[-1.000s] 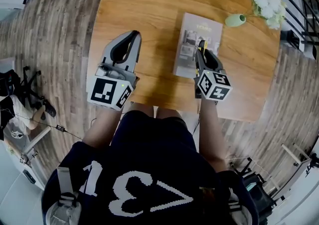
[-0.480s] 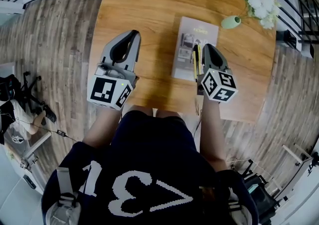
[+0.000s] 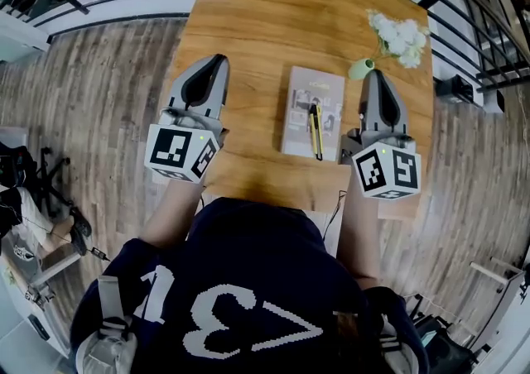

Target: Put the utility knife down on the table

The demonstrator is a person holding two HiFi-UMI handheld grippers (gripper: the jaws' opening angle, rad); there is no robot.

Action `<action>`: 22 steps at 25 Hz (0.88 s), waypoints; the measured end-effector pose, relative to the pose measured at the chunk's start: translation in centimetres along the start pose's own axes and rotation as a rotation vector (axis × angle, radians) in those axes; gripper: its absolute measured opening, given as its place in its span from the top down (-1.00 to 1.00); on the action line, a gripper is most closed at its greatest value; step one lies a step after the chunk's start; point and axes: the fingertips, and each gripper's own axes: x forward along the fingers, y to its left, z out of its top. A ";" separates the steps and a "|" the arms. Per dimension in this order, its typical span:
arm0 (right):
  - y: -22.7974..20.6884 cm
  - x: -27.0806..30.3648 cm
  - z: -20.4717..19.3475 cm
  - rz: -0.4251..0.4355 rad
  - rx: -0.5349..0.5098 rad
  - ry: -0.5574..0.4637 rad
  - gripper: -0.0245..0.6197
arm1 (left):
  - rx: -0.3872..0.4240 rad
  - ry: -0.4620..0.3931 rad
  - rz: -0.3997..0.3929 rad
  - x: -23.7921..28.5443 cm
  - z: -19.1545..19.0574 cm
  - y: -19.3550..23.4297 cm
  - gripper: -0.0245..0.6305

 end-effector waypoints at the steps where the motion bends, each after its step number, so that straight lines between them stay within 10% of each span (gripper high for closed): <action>1: 0.3 -0.2 0.9 0.004 -0.010 -0.019 0.85 | 0.006 -0.009 -0.001 0.0 0.5 0.0 0.84; 22: 2.6 -1.7 5.8 0.045 -0.056 -0.151 0.85 | 0.040 -0.049 -0.016 -0.4 2.7 -0.3 0.84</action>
